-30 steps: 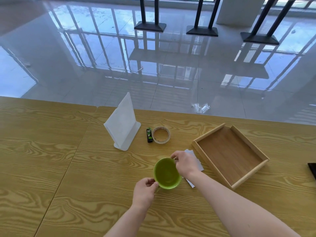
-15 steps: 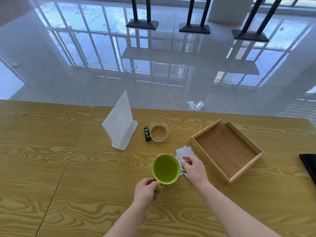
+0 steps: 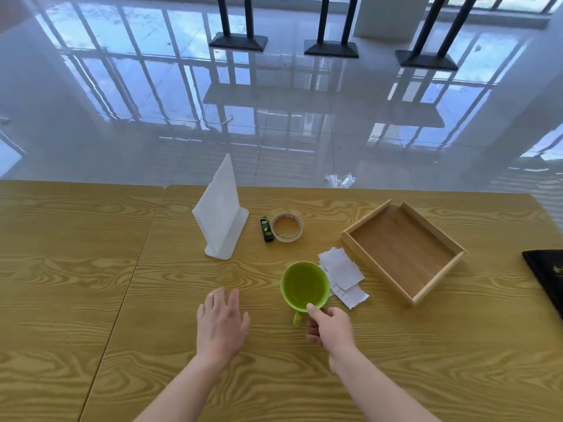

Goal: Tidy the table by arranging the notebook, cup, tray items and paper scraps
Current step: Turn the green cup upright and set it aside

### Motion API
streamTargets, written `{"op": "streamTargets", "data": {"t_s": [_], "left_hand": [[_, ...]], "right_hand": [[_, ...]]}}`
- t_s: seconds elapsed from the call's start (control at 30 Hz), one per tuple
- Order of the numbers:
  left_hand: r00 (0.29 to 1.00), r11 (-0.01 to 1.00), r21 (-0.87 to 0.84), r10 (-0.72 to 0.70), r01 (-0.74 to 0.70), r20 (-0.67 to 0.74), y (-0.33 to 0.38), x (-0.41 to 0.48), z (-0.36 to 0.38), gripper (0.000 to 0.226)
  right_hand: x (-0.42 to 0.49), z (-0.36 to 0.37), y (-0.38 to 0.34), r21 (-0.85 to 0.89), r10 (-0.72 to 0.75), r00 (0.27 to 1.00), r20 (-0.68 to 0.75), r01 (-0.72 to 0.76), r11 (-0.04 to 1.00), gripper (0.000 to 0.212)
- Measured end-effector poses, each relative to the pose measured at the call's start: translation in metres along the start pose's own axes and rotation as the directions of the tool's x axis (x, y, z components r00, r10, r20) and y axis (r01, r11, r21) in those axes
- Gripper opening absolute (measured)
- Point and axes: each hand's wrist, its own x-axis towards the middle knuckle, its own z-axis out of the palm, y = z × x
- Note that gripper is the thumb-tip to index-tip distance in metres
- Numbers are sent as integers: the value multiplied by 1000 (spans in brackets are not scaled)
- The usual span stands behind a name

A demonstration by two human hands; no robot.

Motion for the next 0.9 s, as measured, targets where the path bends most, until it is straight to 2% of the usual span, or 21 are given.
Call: {"op": "streamTargets", "data": {"t_s": [0.1,0.23,0.37,0.5,0.67,0.8,0.9], "left_hand": [[999,998,49,-47,45,27,-31,-1,2,66],[985,983,86,-165,161,46,-69,-8,0,68],[951,954,66,-298,293,83,-90,-11,-5,68],[917,926,78,-377,369,134,-107,-20,-7,69],[926,934,55,-358,353,125,-120,-30,-8,67],[930,935,55,-355,351,96,-141,-38,-9,66],[928,928,78,-369,365,55,-168,-42,-10,75]], "right_hand": [[1,11,1,106,56,998,7,-57,993,29],[6,21,-2,164,80,996,-48,-71,984,23],[14,26,-4,98,47,994,-100,-38,995,16],[18,26,-6,2,-2,997,-78,2,1000,14],[12,35,-8,-160,-83,996,45,89,983,13],[-7,59,-10,-217,-65,984,168,101,971,16],[-16,87,-13,-240,-56,974,220,109,964,18]]}}
